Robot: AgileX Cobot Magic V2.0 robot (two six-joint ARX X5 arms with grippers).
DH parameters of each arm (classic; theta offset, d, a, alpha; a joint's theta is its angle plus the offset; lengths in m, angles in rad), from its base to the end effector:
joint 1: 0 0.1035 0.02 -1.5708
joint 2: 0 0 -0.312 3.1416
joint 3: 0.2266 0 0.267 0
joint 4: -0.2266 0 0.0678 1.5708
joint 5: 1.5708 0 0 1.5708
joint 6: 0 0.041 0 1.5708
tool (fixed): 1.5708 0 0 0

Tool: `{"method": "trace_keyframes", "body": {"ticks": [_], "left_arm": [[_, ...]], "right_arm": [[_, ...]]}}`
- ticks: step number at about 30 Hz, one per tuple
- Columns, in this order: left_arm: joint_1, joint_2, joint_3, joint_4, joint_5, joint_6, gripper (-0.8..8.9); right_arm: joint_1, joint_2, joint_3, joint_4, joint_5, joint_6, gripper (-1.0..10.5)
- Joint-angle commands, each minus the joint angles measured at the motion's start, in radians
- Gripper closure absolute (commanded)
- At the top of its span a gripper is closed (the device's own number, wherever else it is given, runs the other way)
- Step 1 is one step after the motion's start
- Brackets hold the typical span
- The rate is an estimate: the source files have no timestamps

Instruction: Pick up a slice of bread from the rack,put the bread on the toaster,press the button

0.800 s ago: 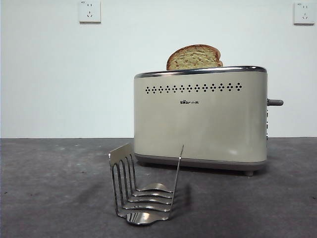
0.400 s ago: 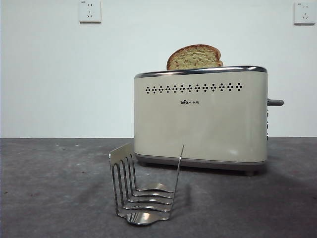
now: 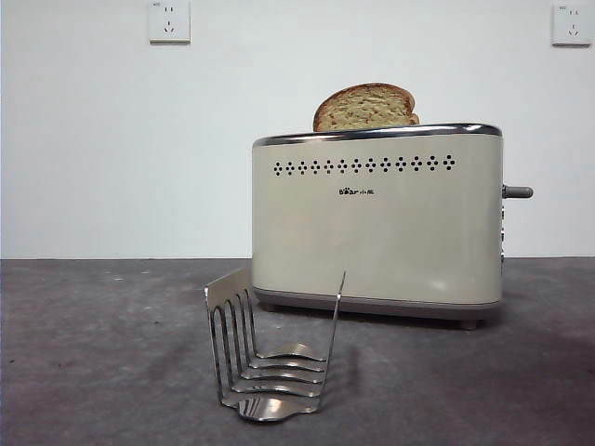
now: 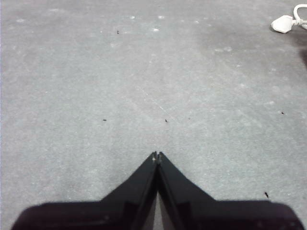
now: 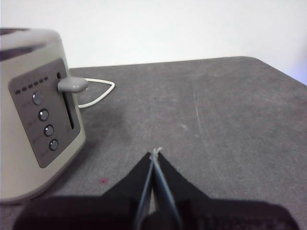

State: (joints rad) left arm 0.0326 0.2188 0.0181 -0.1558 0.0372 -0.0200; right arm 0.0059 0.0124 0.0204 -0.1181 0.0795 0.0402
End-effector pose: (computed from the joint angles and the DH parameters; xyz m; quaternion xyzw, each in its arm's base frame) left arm 0.0843 0.0012 0.1402 -0.0160 0.1772 -0.0005 0.9840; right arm 0.0757 -0.0028 0.1575 0.0177 0.0542 -0.0378 0.9977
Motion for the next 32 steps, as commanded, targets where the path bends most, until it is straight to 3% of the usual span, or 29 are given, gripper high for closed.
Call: {"method": "trace_keyframes", "body": {"ticks": [1, 11, 32], "left_arm": [[0.003, 0.000, -0.010, 0.007, -0.001, -0.006, 8.17], [0.003, 0.000, -0.010, 0.007, -0.001, -0.006, 8.17], [0.003, 0.000, -0.010, 0.007, -0.001, -0.006, 8.17]], "right_arm": [[-0.006, -0.005, -0.006, -0.018, -0.002, -0.023, 9.5], [-0.026, -0.005, -0.006, -0.071, -0.050, -0.039, 9.5], [-0.026, -0.005, -0.006, -0.067, -0.047, -0.037, 9.5]]}}
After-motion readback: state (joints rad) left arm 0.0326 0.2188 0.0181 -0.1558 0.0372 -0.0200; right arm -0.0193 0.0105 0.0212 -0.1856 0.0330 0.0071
